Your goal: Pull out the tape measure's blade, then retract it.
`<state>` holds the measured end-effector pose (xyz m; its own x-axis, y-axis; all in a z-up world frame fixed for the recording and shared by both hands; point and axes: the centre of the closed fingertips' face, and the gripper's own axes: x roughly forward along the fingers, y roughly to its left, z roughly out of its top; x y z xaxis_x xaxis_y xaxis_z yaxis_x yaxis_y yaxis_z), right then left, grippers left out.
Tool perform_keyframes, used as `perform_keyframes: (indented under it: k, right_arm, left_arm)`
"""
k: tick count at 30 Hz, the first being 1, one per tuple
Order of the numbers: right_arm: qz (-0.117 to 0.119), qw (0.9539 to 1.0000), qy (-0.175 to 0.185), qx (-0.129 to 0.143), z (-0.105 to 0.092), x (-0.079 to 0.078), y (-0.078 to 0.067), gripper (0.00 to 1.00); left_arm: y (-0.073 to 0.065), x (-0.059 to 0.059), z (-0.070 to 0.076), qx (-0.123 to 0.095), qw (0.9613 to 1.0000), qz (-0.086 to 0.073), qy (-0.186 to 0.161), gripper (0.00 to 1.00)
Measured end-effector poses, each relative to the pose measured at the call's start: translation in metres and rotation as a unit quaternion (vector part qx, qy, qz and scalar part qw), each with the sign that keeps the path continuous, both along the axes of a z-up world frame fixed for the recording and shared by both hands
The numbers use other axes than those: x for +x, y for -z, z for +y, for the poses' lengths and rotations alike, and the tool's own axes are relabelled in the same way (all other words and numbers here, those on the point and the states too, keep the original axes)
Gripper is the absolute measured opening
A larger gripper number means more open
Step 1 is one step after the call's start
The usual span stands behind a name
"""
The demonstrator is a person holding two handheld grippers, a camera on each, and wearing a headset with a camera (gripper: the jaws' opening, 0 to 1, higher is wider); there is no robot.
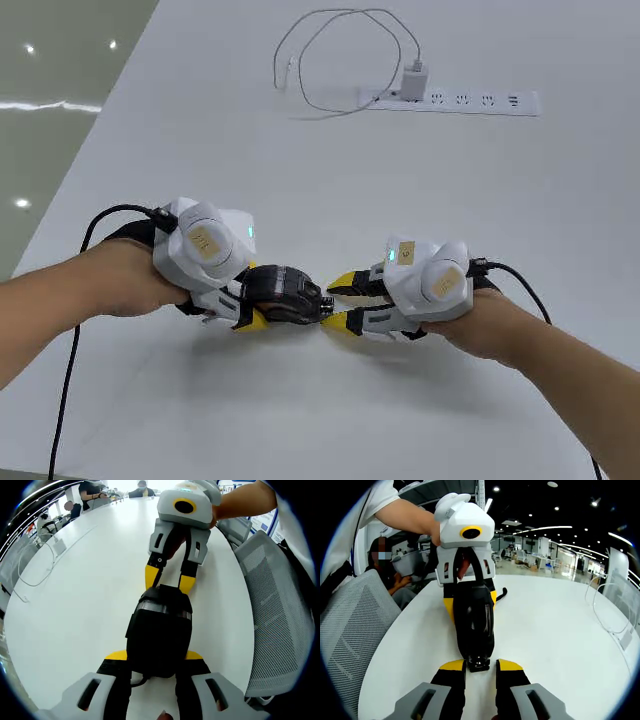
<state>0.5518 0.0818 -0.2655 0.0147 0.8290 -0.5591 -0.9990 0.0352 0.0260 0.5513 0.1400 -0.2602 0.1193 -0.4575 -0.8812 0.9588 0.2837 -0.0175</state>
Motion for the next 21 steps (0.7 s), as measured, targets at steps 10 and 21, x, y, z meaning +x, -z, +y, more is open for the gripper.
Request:
perform_keyframes:
  k: [10, 21]
  right_arm:
    - [-0.003, 1.0, -0.005, 0.001, 0.0015, -0.0013, -0.0008, 0.15]
    - [-0.006, 0.9999, -0.013, 0.001, 0.0017, -0.0031, -0.0002, 0.12]
  left_arm:
    - [-0.0004, -0.0004, -0.0003, 0.0, 1.0, 0.0, 0.0, 0.29]
    - [-0.0008, -0.0004, -0.0008, -0.001, 1.0, -0.001, 0.001, 0.29]
